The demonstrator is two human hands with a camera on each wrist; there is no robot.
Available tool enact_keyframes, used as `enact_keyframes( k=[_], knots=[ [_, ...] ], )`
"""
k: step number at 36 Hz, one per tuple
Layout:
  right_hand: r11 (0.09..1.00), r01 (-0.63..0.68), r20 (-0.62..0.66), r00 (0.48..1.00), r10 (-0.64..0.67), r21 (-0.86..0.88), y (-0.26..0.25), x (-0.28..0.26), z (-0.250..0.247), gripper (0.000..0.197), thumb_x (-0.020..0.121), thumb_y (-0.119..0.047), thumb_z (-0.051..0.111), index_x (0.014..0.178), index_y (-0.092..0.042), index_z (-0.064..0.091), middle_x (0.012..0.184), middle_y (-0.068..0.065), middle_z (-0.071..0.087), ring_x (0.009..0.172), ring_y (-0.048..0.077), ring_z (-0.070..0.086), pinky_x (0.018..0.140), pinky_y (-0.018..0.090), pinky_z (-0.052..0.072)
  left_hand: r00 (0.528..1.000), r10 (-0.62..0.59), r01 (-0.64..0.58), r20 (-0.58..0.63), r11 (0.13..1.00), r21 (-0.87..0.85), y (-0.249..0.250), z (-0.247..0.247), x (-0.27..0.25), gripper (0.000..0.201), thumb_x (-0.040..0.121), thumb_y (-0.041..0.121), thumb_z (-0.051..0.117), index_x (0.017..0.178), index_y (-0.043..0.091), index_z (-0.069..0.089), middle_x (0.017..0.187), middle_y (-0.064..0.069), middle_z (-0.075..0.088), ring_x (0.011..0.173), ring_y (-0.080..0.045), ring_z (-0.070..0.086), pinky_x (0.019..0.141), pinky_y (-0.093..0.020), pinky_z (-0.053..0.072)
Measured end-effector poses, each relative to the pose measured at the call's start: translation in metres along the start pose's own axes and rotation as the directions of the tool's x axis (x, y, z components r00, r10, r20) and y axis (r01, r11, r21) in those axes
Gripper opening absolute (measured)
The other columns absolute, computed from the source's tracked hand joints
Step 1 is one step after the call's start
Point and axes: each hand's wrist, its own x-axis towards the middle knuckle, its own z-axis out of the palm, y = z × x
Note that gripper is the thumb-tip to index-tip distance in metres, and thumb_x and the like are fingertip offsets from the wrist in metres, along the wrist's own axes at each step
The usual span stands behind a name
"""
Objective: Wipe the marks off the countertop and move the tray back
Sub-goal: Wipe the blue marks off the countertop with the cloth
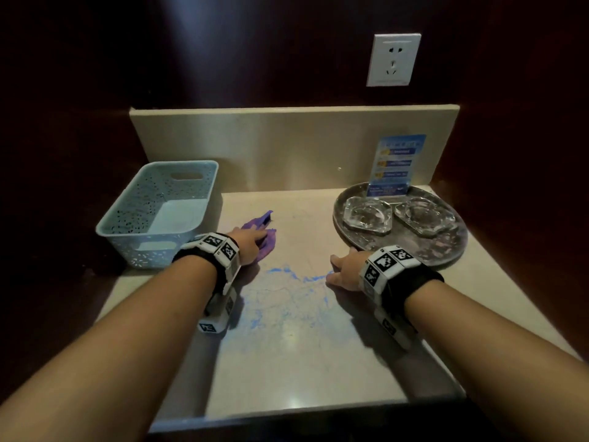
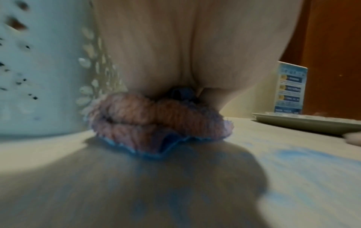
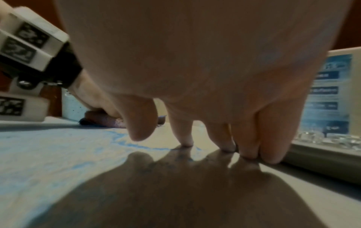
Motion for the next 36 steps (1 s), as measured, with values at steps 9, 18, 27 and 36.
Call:
enact_keyframes(
  k=[9,18,27,36],
  knots=[
    [0.996,0.073,-0.030,0.997,-0.074,-0.049,0.000,0.012,0.001,0.063,0.096,-0.056,0.026,0.151,-0.025,0.019,0.157,0.020,0.018,0.141,0.038,0.027,0.113,0.048,0.022,0.994,0.083,-0.081,0.072,0.996,-0.024,0.024,0.021,-0.037,0.048,0.099,0.020,0.035,0.146,0.026,0.029,0.159,-0.001,0.016,0.148,-0.021,0.012,0.120,-0.032,0.012],
    [0.986,0.156,-0.051,0.986,-0.158,-0.051,0.000,0.013,-0.003,0.052,0.104,-0.034,0.020,0.148,-0.008,0.030,0.154,0.015,0.032,0.142,0.030,0.030,0.114,0.035,0.022,0.993,0.086,-0.082,0.076,0.995,-0.060,0.059,0.047,-0.079,0.045,0.097,0.022,0.041,0.141,0.031,0.039,0.157,-0.001,0.025,0.147,-0.029,0.014,0.119,-0.033,0.016],
    [0.986,0.164,-0.101,0.981,-0.165,-0.013,0.014,0.024,0.000,0.063,0.098,-0.054,0.021,0.146,-0.017,0.036,0.155,0.011,0.032,0.143,0.028,0.031,0.119,0.041,0.020,0.989,0.056,-0.067,-0.136,0.995,-0.078,0.068,0.044,-0.114,0.031,0.089,0.015,0.054,0.117,0.019,0.067,0.122,-0.009,0.066,0.115,-0.028,0.059,0.098,-0.031,0.045],
    [0.987,0.143,-0.082,0.987,-0.138,0.068,0.012,0.035,0.003,0.069,0.095,-0.060,0.023,0.147,-0.016,0.034,0.156,0.008,0.030,0.144,0.026,0.029,0.119,0.040,0.020,0.907,-0.190,0.137,-0.376,0.977,-0.162,-0.026,0.014,-0.142,0.037,0.087,0.009,0.052,0.118,0.025,0.065,0.128,-0.009,0.063,0.114,-0.029,0.059,0.091,-0.028,0.045]
  ],
)
